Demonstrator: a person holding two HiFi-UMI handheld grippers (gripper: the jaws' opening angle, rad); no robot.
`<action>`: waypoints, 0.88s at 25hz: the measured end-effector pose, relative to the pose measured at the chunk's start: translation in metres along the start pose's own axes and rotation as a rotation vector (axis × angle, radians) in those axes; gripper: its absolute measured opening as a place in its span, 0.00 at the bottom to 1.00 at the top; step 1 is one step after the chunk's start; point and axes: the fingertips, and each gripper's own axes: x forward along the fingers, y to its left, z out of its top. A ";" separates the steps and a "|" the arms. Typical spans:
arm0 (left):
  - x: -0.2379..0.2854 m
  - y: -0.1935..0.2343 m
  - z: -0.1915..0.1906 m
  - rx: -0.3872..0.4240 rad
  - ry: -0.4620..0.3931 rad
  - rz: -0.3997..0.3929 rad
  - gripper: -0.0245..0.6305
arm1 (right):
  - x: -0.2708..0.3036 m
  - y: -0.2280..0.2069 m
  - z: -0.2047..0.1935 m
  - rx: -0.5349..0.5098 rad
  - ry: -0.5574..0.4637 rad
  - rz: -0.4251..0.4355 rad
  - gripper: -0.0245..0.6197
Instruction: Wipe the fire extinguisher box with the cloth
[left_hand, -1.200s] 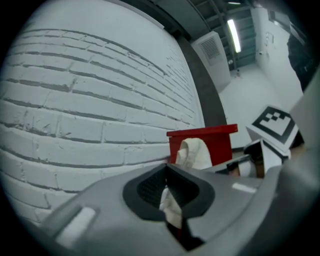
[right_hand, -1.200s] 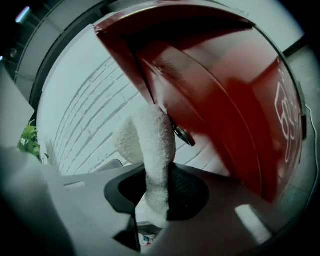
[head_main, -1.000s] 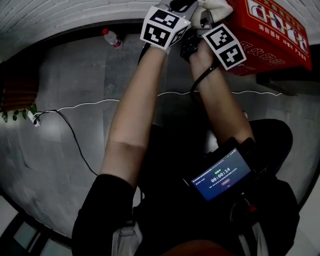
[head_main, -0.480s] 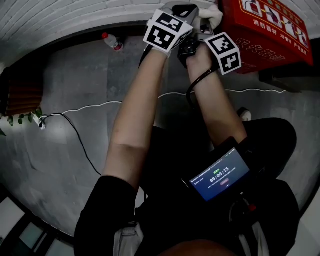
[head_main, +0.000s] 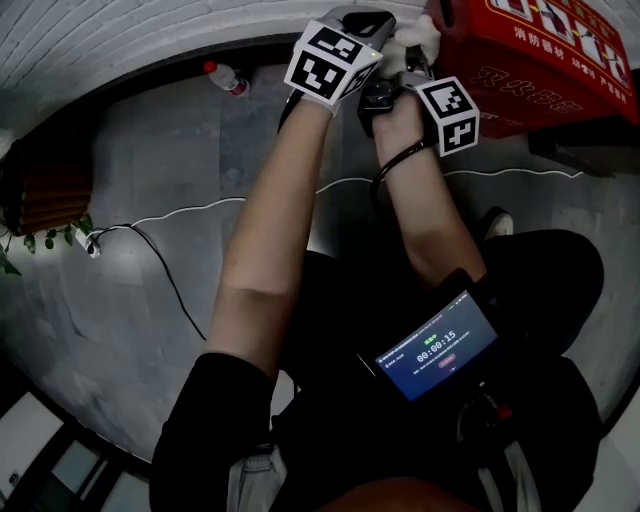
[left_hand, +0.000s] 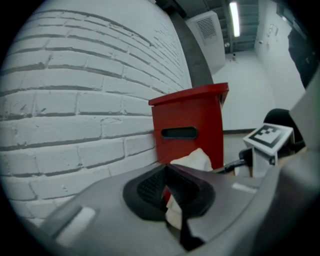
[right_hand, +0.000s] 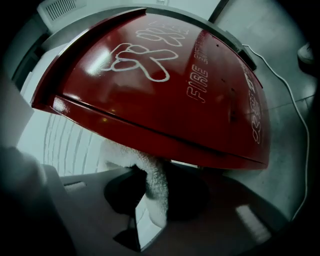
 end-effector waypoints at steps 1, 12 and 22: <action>0.002 -0.002 -0.004 0.001 0.010 -0.006 0.04 | 0.000 -0.004 -0.002 0.005 0.002 -0.005 0.18; 0.024 -0.033 -0.053 0.019 0.128 -0.063 0.04 | -0.004 -0.053 -0.020 0.048 0.032 -0.067 0.18; 0.039 -0.047 -0.103 -0.024 0.213 -0.073 0.04 | -0.002 -0.096 -0.037 0.135 0.010 -0.032 0.18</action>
